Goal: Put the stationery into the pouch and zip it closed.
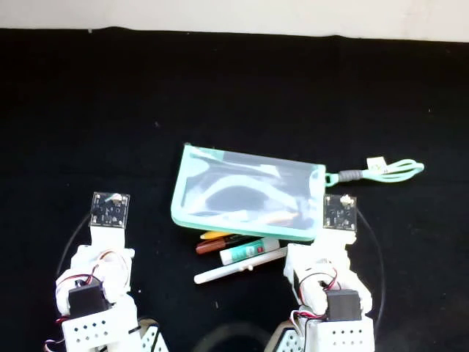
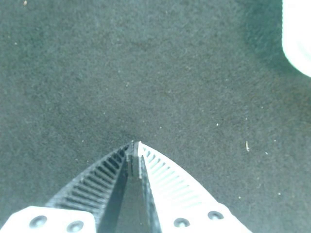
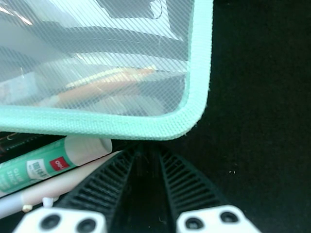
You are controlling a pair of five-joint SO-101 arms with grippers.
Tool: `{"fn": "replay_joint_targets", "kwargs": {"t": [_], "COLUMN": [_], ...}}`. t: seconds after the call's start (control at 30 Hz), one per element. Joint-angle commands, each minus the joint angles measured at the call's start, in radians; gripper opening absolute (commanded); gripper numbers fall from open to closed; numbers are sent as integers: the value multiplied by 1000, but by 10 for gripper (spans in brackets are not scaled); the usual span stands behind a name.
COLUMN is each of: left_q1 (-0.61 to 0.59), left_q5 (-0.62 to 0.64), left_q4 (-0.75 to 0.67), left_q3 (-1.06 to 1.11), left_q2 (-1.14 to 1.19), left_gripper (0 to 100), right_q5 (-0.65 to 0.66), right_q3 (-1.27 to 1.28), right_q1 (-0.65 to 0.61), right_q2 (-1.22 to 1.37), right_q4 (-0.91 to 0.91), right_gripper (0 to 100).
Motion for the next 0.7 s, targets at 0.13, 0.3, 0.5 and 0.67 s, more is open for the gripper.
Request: {"fn": "replay_joint_targets", "kwargs": {"t": [0.13,0.3,0.5,0.67], "left_q1": [5,5,10,10], "left_q5": [-5,-3,-3,-2], "left_q4": [-2,-2,2,8], "left_q3": [8,-8,-186,-320], "left_q2": [-10,-10,-10,-10], "left_gripper": [7,7,7,7], "right_q5": [9,9,11,11], "right_q3": [134,120,-30,-179], "right_q1": [15,68,134,124], "right_q2": [-10,-10,-8,-2], "right_q4": [-41,-119,-117,27], "right_gripper": [33,33,33,33]}}
